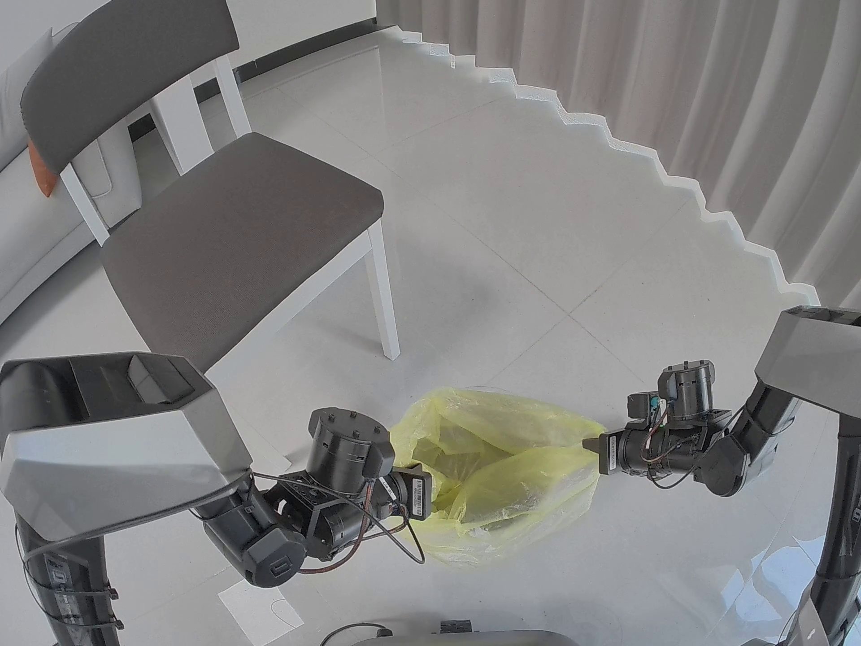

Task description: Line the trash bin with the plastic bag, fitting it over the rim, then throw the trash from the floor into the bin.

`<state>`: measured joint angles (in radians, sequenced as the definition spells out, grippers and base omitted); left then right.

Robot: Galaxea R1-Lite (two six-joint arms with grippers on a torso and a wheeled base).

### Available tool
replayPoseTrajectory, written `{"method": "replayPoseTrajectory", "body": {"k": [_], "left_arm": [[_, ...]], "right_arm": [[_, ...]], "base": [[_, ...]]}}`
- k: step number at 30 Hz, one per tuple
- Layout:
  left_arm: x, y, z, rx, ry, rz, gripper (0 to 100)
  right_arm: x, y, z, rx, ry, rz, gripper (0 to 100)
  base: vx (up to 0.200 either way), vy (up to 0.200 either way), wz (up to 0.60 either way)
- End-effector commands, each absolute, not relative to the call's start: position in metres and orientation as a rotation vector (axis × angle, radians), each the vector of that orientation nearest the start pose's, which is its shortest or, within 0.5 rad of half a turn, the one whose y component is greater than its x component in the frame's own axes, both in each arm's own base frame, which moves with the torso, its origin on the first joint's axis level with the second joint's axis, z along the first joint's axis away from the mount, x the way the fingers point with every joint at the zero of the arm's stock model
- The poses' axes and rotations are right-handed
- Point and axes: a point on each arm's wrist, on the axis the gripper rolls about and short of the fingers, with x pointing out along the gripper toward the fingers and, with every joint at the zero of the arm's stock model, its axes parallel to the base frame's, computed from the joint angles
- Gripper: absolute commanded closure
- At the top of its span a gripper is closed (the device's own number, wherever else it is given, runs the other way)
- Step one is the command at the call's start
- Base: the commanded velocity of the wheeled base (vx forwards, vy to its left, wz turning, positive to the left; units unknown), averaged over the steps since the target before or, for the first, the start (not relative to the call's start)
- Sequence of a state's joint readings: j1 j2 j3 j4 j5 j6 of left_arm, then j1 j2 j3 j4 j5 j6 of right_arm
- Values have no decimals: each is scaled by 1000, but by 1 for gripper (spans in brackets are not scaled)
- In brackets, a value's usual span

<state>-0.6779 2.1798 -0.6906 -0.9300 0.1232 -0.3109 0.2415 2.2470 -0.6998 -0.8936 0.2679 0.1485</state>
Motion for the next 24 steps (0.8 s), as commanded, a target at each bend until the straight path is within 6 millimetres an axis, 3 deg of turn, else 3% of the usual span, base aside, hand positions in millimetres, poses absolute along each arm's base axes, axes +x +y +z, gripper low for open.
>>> {"method": "replayPoseTrajectory", "body": {"k": [1, 5, 13, 14, 16, 19, 24], "left_arm": [[274, -213, 19, -73, 612, -440, 100], [278, -213, 20, -82, 597, -434, 100], [290, -209, 16, -102, 571, -412, 100], [289, -209, 15, -100, 573, -412, 100], [288, -208, 16, -99, 575, -412, 100], [284, -206, 15, -93, 581, -413, 100], [285, -206, 17, -102, 566, -415, 100]], "right_arm": [[339, 88, -20, 148, 736, 434, 100], [349, 90, -28, 149, 713, 437, 100], [357, 93, -25, 155, 683, 466, 100], [355, 92, -25, 150, 688, 468, 0], [350, 87, -24, 143, 696, 460, 0], [338, 72, -7, 119, 672, 451, 0], [321, 46, 39, 120, 556, 516, 0]], "base": [[0, 0, 0], [0, 0, 0], [0, 0, 0], [0, 0, 0], [0, 0, 0], [0, 0, 0], [0, 0, 0]]}}
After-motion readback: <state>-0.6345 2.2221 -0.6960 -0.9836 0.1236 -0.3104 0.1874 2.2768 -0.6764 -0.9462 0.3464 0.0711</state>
